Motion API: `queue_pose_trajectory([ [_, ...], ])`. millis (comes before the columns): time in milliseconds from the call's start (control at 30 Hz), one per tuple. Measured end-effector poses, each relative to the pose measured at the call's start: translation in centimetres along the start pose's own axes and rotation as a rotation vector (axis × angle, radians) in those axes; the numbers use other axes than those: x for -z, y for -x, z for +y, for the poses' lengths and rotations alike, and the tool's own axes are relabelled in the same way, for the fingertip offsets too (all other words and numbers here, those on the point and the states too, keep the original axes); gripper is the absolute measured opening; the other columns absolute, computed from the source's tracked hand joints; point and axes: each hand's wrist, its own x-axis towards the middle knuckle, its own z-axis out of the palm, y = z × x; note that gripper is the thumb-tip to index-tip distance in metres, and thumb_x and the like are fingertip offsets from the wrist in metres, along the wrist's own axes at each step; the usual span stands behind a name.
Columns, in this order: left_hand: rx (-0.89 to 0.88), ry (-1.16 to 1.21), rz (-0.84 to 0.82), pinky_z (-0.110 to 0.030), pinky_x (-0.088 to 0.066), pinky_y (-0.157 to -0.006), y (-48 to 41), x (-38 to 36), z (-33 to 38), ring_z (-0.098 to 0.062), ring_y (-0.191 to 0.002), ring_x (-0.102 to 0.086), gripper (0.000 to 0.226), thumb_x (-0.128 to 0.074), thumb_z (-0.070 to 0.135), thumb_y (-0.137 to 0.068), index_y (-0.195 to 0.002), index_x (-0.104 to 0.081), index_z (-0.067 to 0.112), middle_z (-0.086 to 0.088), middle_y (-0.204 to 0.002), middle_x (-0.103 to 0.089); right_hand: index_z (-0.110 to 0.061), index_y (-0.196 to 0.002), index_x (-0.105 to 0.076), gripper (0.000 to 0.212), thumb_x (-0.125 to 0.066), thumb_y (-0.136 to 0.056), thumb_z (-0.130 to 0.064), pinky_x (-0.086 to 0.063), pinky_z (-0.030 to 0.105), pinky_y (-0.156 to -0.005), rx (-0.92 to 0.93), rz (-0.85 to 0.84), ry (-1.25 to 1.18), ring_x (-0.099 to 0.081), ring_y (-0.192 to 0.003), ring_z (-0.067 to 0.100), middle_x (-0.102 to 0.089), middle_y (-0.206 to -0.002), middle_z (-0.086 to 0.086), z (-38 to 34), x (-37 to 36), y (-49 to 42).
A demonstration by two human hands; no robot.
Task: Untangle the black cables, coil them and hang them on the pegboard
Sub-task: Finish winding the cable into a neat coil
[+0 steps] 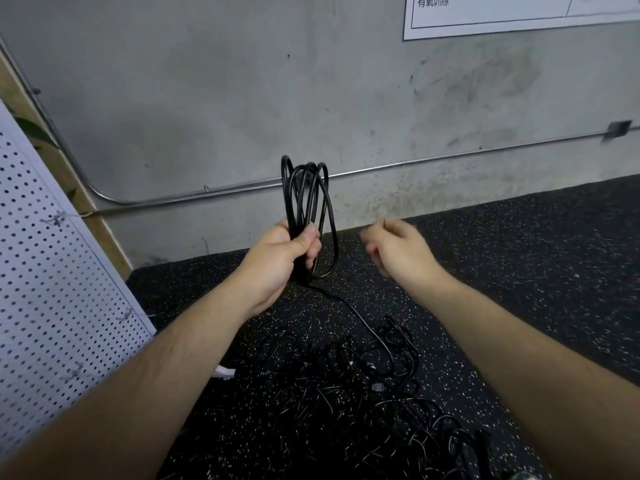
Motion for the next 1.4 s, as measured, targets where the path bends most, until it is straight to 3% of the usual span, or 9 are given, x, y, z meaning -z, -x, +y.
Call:
queue_pose_trajectory([
  [33,-0.008,0.016,0.002,-0.022,-0.043,-0.067,-0.1,0.4,0.1,-0.008,-0.065,-0.046,0.015,-0.045,0.015,-0.108,-0.094,-0.049,0.012,0.008,-0.066,-0.050,-0.015,-0.101,-0.060,0.006,-0.057,-0.099,-0.019,-0.041,0.024,-0.055,-0.065,-0.099,0.111,-0.048,-0.059,0.009,-0.061,-0.083,-0.004,1.5,-0.3,0.1],
  [167,-0.023,0.040,-0.024,-0.023,-0.042,-0.067,0.1,1.5,0.1,-0.008,-0.065,-0.045,0.017,-0.045,0.015,-0.108,-0.092,-0.047,0.013,0.008,-0.066,-0.048,-0.026,-0.150,-0.040,0.056,-0.060,-0.100,-0.013,-0.048,0.018,-0.058,-0.208,-0.464,0.364,-0.059,-0.066,0.003,-0.052,-0.140,-0.005,7.1,-3.0,0.0],
  [267,-0.034,0.035,-0.028,-0.023,-0.042,-0.067,0.3,2.4,-0.2,-0.009,-0.065,-0.044,0.017,-0.044,0.015,-0.108,-0.092,-0.046,0.012,0.008,-0.065,-0.049,-0.020,-0.153,-0.041,0.056,-0.062,-0.101,-0.024,-0.050,0.017,-0.078,-0.214,-0.589,0.459,-0.065,-0.104,0.013,-0.059,-0.139,-0.001,9.2,-5.3,-0.4],
  [400,-0.022,0.089,-0.020,-0.022,-0.042,-0.066,0.5,3.7,-0.3,-0.009,-0.065,-0.043,0.015,-0.044,0.015,-0.108,-0.094,-0.046,0.012,0.007,-0.067,-0.047,-0.018,-0.153,-0.038,0.060,-0.064,-0.100,-0.028,-0.050,0.016,-0.071,-0.287,-0.682,0.412,-0.065,-0.090,0.007,-0.063,-0.125,-0.006,10.5,-7.3,-0.2],
  [567,-0.030,0.093,-0.026,-0.023,-0.040,-0.067,0.8,4.4,-0.5,-0.009,-0.064,-0.042,0.012,-0.044,0.015,-0.108,-0.097,-0.044,0.011,0.008,-0.066,-0.048,-0.023,-0.154,-0.038,0.060,-0.063,-0.100,-0.024,-0.050,0.026,-0.064,-0.311,-0.580,0.218,-0.066,-0.080,0.011,-0.054,-0.140,-0.005,11.2,-9.8,-0.6],
  [767,-0.025,0.077,-0.004,-0.020,-0.042,-0.065,1.6,4.8,-0.2,-0.008,-0.063,-0.043,0.011,-0.043,0.014,-0.108,-0.098,-0.045,0.011,0.007,-0.066,-0.047,-0.016,-0.128,-0.065,0.031,-0.065,-0.099,-0.026,-0.044,0.014,-0.051,-0.282,-0.529,0.275,-0.056,-0.067,0.009,-0.067,-0.097,0.000,10.0,-11.7,-1.3],
  [867,-0.018,0.027,0.018,-0.021,-0.043,-0.066,1.6,5.5,-0.2,-0.007,-0.063,-0.045,0.010,-0.043,0.015,-0.109,-0.100,-0.046,0.011,0.008,-0.066,-0.050,-0.010,-0.106,-0.072,0.022,-0.064,-0.100,-0.029,-0.047,0.022,-0.058,-0.322,-0.472,0.293,-0.053,-0.062,0.013,-0.062,-0.082,0.004,10.0,-10.8,-1.7],
  [1133,0.061,-0.321,0.103,-0.020,-0.048,-0.066,0.4,4.1,-1.8,-0.005,-0.064,-0.054,0.011,-0.048,0.017,-0.107,-0.100,-0.055,0.022,0.007,-0.071,-0.055,-0.006,-0.089,-0.062,0.015,-0.061,-0.100,-0.016,-0.036,0.021,-0.044,-0.431,-0.170,-0.546,-0.040,-0.054,0.010,-0.045,-0.065,-0.002,5.4,-4.8,-2.4],
  [1400,0.042,-0.462,0.111,-0.027,-0.046,-0.073,-0.6,-0.6,-2.3,-0.007,-0.076,-0.059,0.007,-0.050,0.027,-0.107,-0.106,-0.056,0.024,0.007,-0.082,-0.063,-0.009,-0.087,-0.058,0.007,-0.059,-0.093,-0.007,-0.031,0.017,-0.044,-0.292,-0.200,-0.888,-0.034,-0.054,0.007,-0.039,-0.060,-0.006,-1.3,-2.0,-0.8],
])
